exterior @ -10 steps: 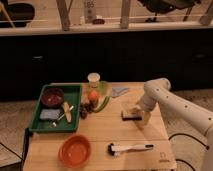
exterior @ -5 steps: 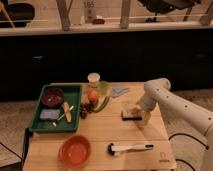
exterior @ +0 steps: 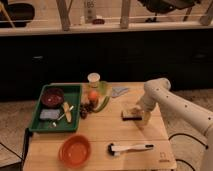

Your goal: Place eraser in red bowl

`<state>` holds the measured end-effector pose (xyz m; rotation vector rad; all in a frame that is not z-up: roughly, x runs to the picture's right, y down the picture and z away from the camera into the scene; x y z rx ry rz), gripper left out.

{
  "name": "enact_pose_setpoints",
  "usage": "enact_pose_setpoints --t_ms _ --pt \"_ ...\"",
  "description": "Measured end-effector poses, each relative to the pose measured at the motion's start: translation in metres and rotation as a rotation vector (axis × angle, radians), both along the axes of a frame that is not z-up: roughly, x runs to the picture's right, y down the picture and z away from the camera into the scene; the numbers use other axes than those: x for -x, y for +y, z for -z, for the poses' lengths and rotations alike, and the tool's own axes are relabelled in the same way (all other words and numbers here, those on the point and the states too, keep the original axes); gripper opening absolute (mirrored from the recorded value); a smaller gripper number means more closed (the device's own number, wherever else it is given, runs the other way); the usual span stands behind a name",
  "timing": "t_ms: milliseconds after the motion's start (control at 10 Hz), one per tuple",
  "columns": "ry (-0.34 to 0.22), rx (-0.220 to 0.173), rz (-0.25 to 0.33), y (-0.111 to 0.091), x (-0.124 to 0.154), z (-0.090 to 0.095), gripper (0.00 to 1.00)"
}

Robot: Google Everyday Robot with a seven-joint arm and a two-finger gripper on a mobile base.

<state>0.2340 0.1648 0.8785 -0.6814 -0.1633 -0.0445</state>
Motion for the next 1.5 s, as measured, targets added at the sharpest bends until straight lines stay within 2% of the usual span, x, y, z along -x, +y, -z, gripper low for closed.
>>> enact_pose_setpoints --t_ms 300,800,1300,1400,1500 --pt "-0.008 -0.008 0.025 0.003 0.008 0.0 0.8" --pt "-0.021 -0.029 0.052 -0.005 0.02 -0.004 0.8" --pt "-0.057 -0.025 0.069 -0.007 0.032 -0.006 0.8" --pt "-0.063 -0.021 0.071 -0.005 0.033 -0.005 0.78" --pt "-0.071 -0.021 0.07 -0.003 0.035 -0.005 0.69"
